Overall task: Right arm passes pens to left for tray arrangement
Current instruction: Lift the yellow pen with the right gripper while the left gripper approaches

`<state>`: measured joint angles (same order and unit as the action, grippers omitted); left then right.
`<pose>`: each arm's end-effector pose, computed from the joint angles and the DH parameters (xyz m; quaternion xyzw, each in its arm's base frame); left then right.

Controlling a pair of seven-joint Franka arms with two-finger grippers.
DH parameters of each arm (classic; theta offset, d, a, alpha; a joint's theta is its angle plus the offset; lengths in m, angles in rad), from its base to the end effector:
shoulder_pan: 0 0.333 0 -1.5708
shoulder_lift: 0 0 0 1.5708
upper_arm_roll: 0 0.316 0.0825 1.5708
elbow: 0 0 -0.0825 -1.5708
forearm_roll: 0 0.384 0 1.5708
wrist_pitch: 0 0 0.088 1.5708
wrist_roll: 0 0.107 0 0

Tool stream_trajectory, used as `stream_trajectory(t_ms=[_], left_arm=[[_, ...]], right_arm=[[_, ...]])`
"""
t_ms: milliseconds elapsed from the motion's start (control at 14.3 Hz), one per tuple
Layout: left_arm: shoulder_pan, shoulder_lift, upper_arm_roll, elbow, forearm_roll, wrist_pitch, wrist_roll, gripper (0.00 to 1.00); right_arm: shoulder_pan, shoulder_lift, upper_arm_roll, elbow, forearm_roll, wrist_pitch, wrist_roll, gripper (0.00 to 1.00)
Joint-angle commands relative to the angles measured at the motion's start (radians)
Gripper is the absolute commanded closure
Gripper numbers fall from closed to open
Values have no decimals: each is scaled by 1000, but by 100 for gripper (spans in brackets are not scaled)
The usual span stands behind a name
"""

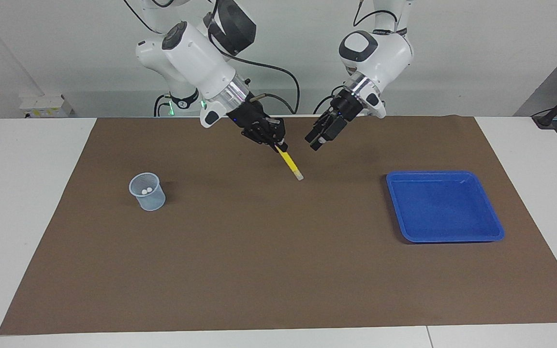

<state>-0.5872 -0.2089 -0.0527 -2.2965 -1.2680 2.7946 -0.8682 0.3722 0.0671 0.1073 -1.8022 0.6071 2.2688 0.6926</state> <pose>0.4350 -0.2700 0.4891 0.7013 0.5352 -0.0532 0.4679 0.5430 0.2968 0.5490 -0.9137 0.2421 -0.0104 0.3261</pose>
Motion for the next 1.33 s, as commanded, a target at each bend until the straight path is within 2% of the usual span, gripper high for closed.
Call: stream_trajectory(t_ms=[0,210,351,561,841,1052,1262], left_arm=[[-74,45,11,23,-54,89,-14,0],[-78,69,10,51,-112,106,-11,1],[-98,95,4,69,-140,150,-12,2],[-95,101,4,91,-157,151,-14,6],[-31,118,5,127,-157,122,-17,6],[-25,131,7,149,-157,121,-12,7],[-25,204,7,212,-160,131,-12,8]], right_arm=[[22,-23,-1,-34,26,60,45,100],[50,-23,0,-49,39,125,88,100],[56,-30,-1,-65,63,135,88,100],[56,-30,0,-66,63,135,88,100],[54,-32,-1,-66,65,135,88,100],[54,-32,0,-66,65,135,88,100],[54,-32,-1,-66,65,135,88,100]])
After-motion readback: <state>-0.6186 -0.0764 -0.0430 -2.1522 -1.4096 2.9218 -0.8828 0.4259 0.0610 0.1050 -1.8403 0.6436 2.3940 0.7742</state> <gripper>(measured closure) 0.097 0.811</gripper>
